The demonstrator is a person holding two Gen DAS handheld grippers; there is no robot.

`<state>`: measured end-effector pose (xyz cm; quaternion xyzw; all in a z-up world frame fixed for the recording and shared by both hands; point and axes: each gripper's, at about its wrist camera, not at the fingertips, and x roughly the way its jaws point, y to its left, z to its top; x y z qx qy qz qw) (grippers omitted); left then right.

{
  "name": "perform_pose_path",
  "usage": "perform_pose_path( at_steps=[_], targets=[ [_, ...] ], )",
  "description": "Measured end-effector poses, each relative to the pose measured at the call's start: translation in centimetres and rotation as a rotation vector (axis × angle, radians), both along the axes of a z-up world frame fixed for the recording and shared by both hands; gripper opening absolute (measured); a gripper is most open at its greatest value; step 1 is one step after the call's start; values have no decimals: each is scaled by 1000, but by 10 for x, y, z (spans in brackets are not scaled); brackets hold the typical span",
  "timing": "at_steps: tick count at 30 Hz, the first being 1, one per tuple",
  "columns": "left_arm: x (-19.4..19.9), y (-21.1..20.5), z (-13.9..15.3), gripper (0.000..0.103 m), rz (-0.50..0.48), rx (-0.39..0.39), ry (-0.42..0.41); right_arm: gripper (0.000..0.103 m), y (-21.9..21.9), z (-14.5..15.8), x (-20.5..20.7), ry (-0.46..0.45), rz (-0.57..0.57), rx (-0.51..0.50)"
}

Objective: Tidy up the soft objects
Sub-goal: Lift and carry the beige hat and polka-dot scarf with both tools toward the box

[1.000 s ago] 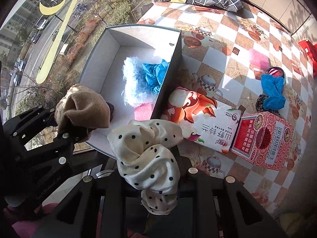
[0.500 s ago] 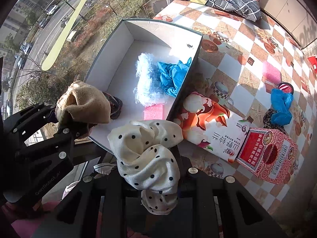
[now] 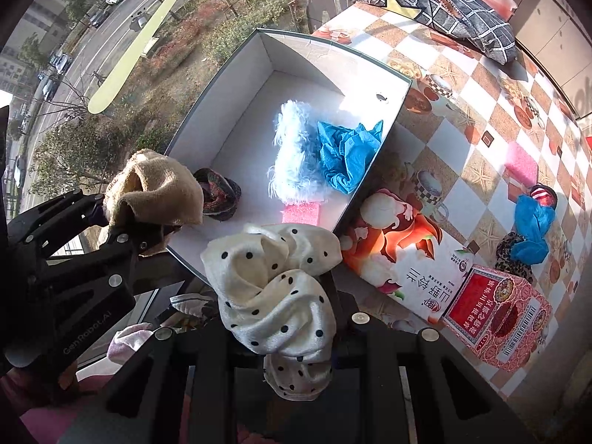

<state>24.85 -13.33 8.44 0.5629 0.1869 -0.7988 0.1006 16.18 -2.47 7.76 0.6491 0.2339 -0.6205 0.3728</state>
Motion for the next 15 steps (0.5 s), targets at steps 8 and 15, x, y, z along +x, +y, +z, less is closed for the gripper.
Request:
perform_pose_path(
  at_steps=[8, 15],
  targets=[
    [-2, -2, -5, 33, 9, 4, -17, 23, -7, 0, -6, -1, 7, -4],
    [-8, -4, -4, 33, 3, -5, -18, 23, -18, 6, -16, 15, 1, -25]
  ],
)
